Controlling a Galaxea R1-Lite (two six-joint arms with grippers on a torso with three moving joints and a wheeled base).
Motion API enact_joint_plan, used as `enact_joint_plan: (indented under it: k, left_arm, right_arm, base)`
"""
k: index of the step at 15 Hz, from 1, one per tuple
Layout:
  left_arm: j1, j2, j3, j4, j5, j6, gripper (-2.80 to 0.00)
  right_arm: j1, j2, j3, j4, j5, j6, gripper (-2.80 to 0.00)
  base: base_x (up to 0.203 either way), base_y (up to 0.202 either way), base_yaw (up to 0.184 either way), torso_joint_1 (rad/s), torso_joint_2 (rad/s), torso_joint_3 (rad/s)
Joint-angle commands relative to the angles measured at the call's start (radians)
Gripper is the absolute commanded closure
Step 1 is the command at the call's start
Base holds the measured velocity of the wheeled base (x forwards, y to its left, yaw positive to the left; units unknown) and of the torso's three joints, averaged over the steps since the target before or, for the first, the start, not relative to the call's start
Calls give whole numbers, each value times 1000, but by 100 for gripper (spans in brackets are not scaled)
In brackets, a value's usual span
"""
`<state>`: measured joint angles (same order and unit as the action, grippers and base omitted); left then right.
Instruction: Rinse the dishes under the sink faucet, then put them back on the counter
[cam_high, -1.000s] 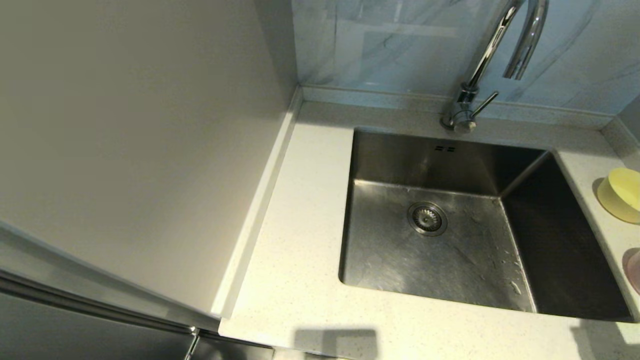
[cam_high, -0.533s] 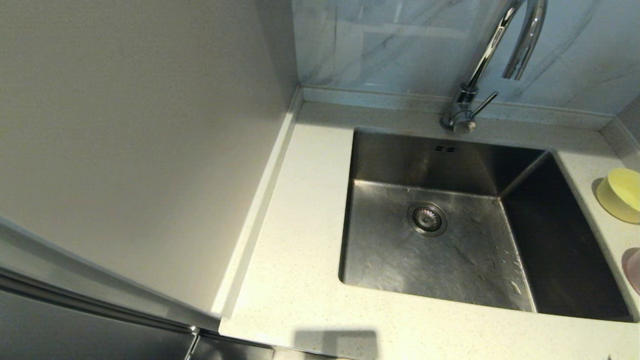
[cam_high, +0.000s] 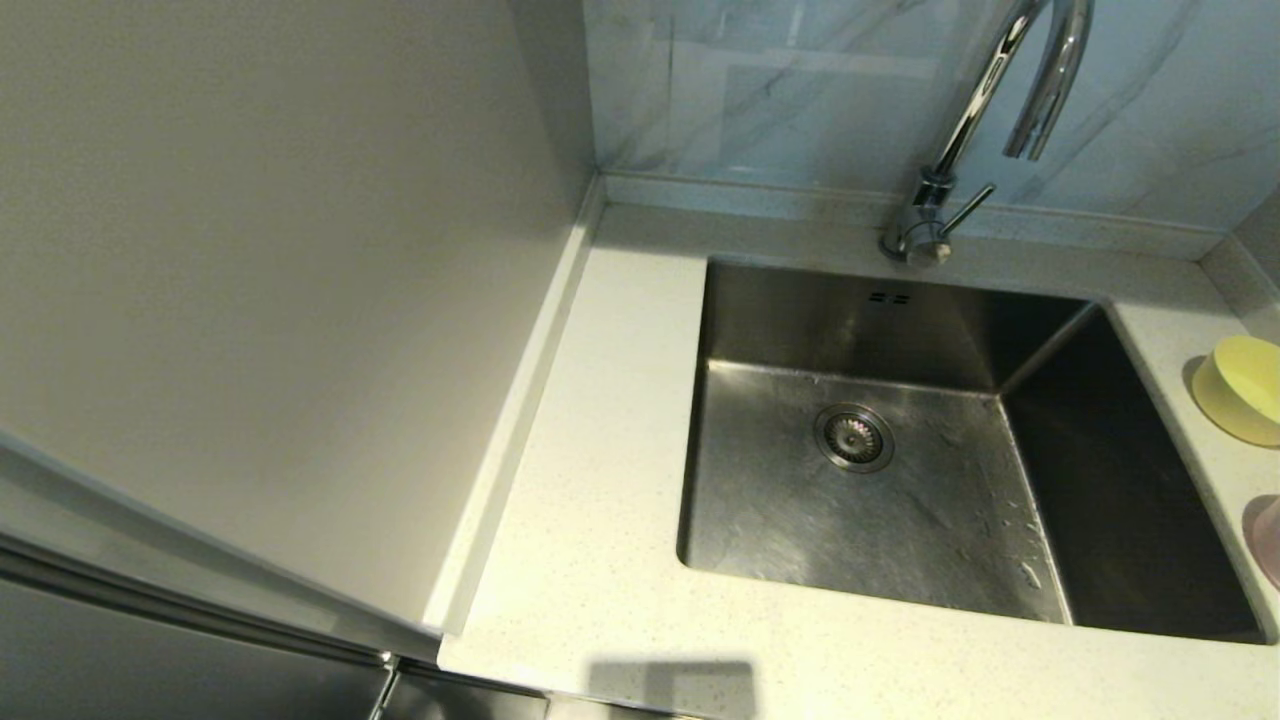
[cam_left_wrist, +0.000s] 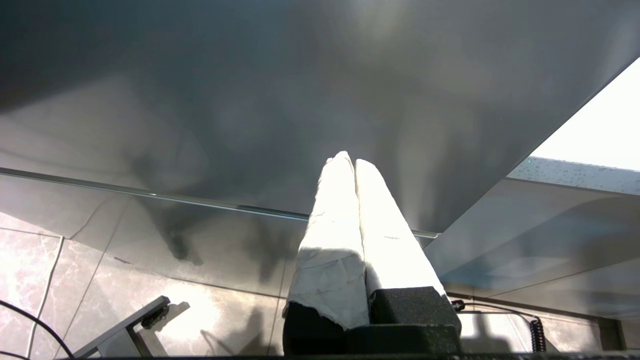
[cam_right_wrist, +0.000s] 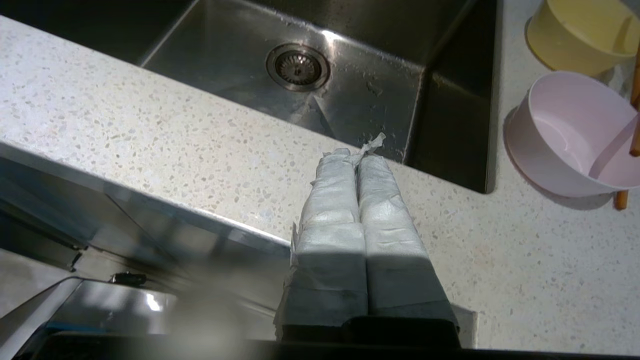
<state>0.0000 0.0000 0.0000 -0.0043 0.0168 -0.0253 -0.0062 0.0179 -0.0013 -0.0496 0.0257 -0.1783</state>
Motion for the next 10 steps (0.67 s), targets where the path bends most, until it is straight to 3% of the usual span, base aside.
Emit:
enact_joint_plan:
  k: [1, 5, 10]
  left_arm:
    - [0, -3, 0, 0, 0, -1, 0]
    - [0, -3, 0, 0, 0, -1, 0]
    - [0, -3, 0, 0, 0, -1, 0]
  right_arm:
    - [0, -17, 1, 8, 0, 2, 0]
    - [0, -18, 1, 9, -1, 55, 0]
    - [2, -18, 1, 14, -1, 60, 0]
  base:
    - [0, 0, 0, 0, 0, 0]
    - [0, 0, 0, 0, 0, 0]
    - [0, 0, 0, 0, 0, 0]
